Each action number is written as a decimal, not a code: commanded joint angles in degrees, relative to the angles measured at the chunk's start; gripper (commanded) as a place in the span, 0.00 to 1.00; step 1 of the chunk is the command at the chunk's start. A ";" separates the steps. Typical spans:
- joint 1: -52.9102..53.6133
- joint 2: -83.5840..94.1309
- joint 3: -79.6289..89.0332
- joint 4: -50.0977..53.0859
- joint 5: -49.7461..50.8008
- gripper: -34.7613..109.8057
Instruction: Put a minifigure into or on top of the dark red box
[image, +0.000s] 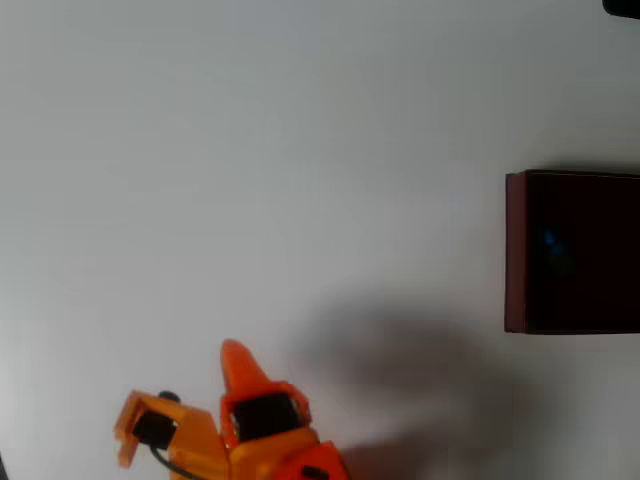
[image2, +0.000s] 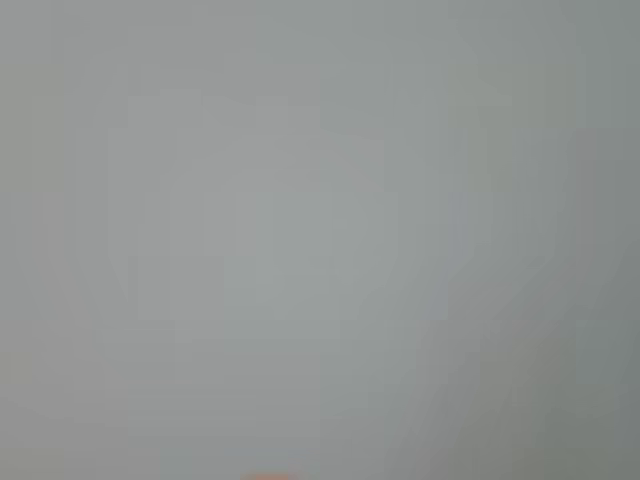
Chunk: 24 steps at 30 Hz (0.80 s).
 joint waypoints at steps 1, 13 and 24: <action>-2.72 4.13 1.49 2.55 -1.67 0.24; -5.01 4.31 13.89 6.15 -1.23 0.24; -14.41 7.38 13.62 8.35 -13.36 0.26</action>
